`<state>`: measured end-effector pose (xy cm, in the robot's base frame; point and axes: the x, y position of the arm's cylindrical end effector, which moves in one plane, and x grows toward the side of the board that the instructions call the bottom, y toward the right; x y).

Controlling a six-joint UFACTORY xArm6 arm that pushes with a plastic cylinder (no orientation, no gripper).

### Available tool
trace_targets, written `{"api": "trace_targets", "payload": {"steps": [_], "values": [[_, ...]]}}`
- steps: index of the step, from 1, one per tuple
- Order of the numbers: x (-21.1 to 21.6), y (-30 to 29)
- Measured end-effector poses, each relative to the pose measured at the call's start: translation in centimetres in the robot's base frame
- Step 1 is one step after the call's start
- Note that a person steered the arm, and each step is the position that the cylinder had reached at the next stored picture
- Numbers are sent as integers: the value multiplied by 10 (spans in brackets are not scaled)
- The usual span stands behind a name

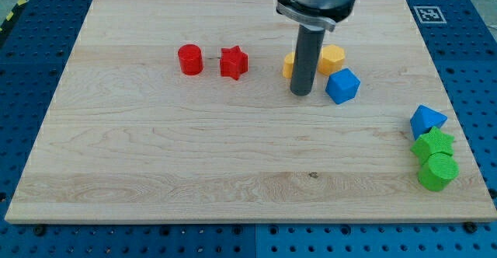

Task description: Move the blue cube towards right

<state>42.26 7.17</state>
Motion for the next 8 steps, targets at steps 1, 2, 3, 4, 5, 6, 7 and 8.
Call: {"api": "trace_targets", "payload": {"steps": [1, 2, 3, 4, 5, 6, 7, 8], "values": [[-1, 9], [-1, 34], [-1, 60], [-1, 81], [7, 96], [28, 99], [34, 101], [34, 114]]}}
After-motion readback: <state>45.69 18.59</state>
